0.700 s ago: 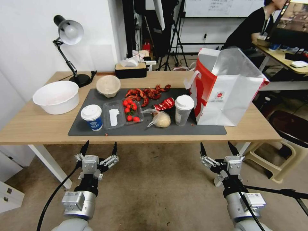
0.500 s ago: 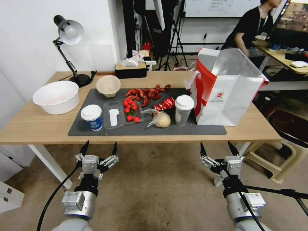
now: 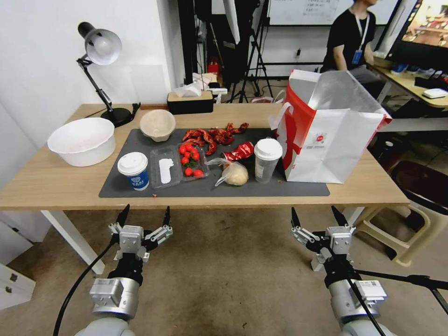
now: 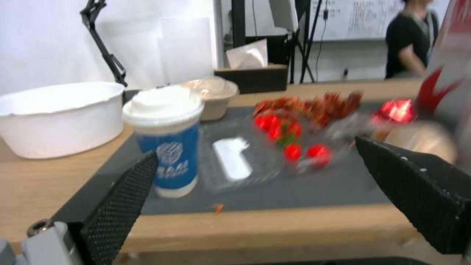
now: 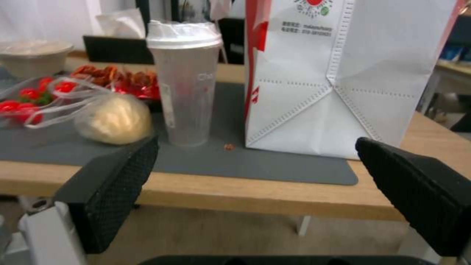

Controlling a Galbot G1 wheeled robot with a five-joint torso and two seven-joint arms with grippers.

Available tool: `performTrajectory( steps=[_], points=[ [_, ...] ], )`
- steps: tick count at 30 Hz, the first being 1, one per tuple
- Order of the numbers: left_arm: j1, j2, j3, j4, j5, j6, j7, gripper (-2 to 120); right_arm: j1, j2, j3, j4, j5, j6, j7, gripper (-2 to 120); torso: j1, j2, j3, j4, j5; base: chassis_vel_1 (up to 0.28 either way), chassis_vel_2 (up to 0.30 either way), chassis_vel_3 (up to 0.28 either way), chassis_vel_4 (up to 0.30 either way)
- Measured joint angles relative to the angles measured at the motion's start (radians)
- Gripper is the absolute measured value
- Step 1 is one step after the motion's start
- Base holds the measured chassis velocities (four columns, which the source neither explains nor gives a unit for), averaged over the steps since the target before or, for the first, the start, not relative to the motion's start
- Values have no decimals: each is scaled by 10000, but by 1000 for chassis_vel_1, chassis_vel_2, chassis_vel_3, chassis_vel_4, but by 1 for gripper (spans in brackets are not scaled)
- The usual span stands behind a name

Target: Pick up the trash from the table and place it into the takeout bag.

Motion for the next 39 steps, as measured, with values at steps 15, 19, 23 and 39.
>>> performTrajectory(
  steps=[15,19,23,39],
  points=[
    [102,66,368,-643,-814,724,-445,100,-133,148,242,805,283,-1265,-772,100,0,0,0,2,0,0,0,0,0],
    [105,55,381,-644,-814,714,-443,100,-122,148,250,775,287,-1265,-773,100,0,0,0,2,0,0,0,0,0],
    [101,54,385,-645,-800,688,-423,100,-87,132,274,709,308,-1243,-781,100,0,0,0,2,0,0,0,0,0],
    [-206,384,535,-324,-793,718,-301,100,533,-68,267,407,812,-913,-855,100,0,0,0,1,-1,0,0,0,0]
  ],
)
